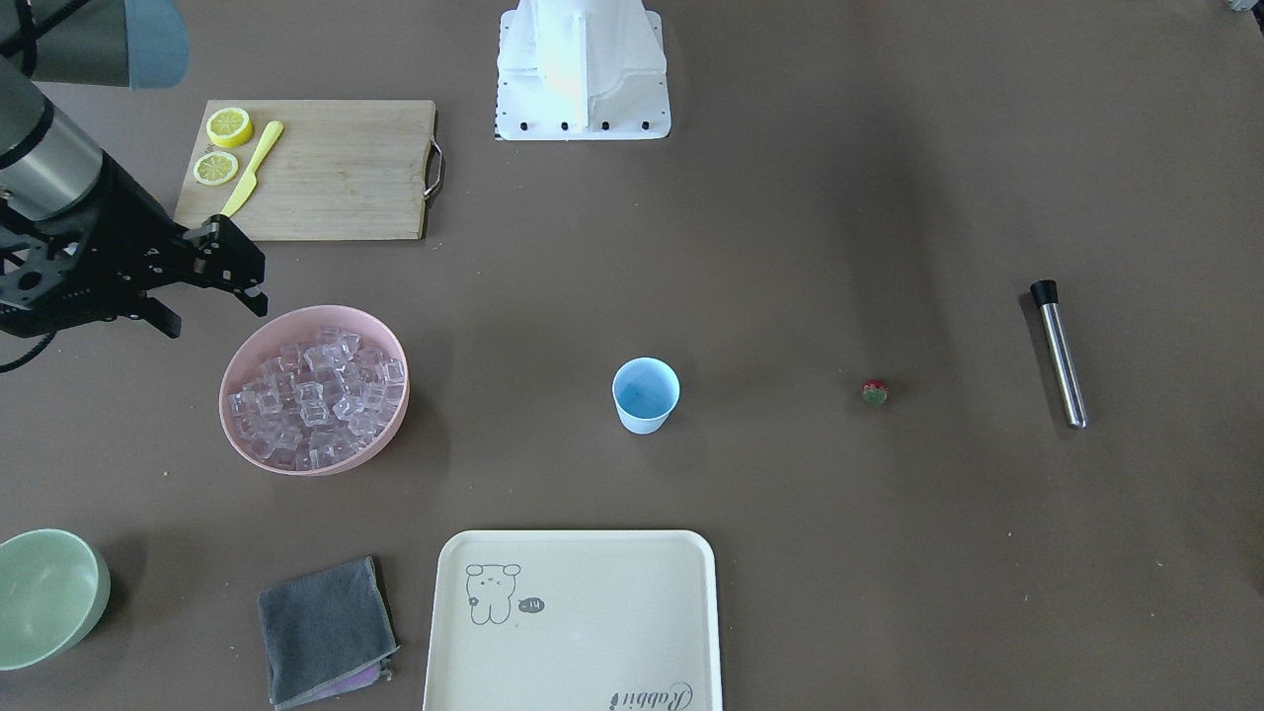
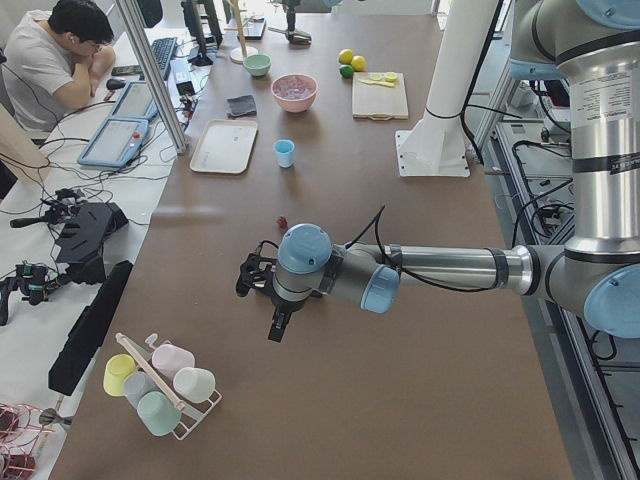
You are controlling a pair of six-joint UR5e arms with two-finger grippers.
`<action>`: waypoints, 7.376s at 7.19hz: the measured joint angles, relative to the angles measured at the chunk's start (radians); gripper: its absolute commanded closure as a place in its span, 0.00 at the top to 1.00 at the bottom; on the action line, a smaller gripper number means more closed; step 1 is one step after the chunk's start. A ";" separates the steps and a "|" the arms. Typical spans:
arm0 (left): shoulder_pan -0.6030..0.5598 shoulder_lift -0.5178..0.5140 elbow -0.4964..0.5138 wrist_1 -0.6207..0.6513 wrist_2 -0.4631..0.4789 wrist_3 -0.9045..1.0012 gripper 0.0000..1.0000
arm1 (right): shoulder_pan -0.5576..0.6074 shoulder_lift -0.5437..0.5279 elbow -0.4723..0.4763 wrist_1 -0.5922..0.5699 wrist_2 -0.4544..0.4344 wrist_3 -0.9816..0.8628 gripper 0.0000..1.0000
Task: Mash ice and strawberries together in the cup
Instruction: 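Lower the right gripper into the pink bowl over the ice cubes, then close the right gripper on an ice cube in the pink bowl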
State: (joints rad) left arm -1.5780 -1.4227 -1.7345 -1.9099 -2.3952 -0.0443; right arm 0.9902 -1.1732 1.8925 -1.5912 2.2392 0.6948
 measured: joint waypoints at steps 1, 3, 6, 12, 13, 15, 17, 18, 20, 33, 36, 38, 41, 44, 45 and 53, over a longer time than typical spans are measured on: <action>0.000 -0.004 0.001 0.000 0.000 0.002 0.98 | -0.060 -0.010 -0.020 0.053 -0.050 0.042 0.97; -0.001 -0.009 0.003 0.000 0.000 0.004 0.98 | -0.140 -0.020 -0.077 0.132 -0.127 0.094 0.97; -0.003 -0.009 0.001 -0.001 -0.001 0.004 0.98 | -0.172 -0.015 -0.210 0.281 -0.164 0.102 0.94; -0.002 -0.022 0.006 0.000 0.003 0.004 0.98 | -0.198 -0.028 -0.229 0.319 -0.164 0.157 0.92; -0.002 -0.026 0.007 0.001 0.004 0.004 0.98 | -0.205 -0.033 -0.223 0.319 -0.164 0.171 0.89; -0.002 -0.029 0.007 0.000 0.005 0.004 0.98 | -0.210 -0.057 -0.211 0.316 -0.156 0.179 0.89; -0.002 -0.033 0.007 0.000 0.006 0.004 0.98 | -0.218 -0.070 -0.206 0.314 -0.152 0.185 0.89; -0.002 -0.037 0.007 0.000 0.006 0.004 0.98 | -0.222 -0.071 -0.206 0.313 -0.152 0.191 0.89; -0.002 -0.041 0.008 0.000 0.006 0.004 0.98 | -0.226 -0.072 -0.206 0.312 -0.152 0.198 0.78; 0.000 -0.050 0.014 0.002 -0.001 0.003 0.98 | -0.214 -0.070 -0.200 0.316 -0.155 0.189 0.41; 0.001 -0.060 0.016 0.006 -0.001 0.003 0.98 | -0.209 -0.069 -0.201 0.315 -0.153 0.187 0.28; 0.001 -0.058 0.016 0.005 -0.001 0.003 0.98 | -0.207 -0.068 -0.198 0.313 -0.153 0.187 0.23; 0.001 -0.051 0.016 0.001 -0.001 0.004 0.98 | -0.205 -0.072 -0.190 0.312 -0.161 0.188 0.64; 0.001 -0.047 0.016 0.000 -0.002 0.004 0.98 | -0.208 -0.069 -0.182 0.311 -0.169 0.189 0.77; 0.001 -0.047 0.016 0.000 -0.002 0.004 0.98 | -0.209 -0.068 -0.185 0.310 -0.174 0.187 0.77; 0.001 -0.047 0.019 0.000 -0.001 0.004 0.98 | -0.240 -0.066 -0.200 0.317 -0.227 0.194 0.45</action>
State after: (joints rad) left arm -1.5769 -1.4701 -1.7158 -1.9102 -2.3965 -0.0399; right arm 0.7499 -1.2389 1.6922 -1.2737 2.0126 0.8886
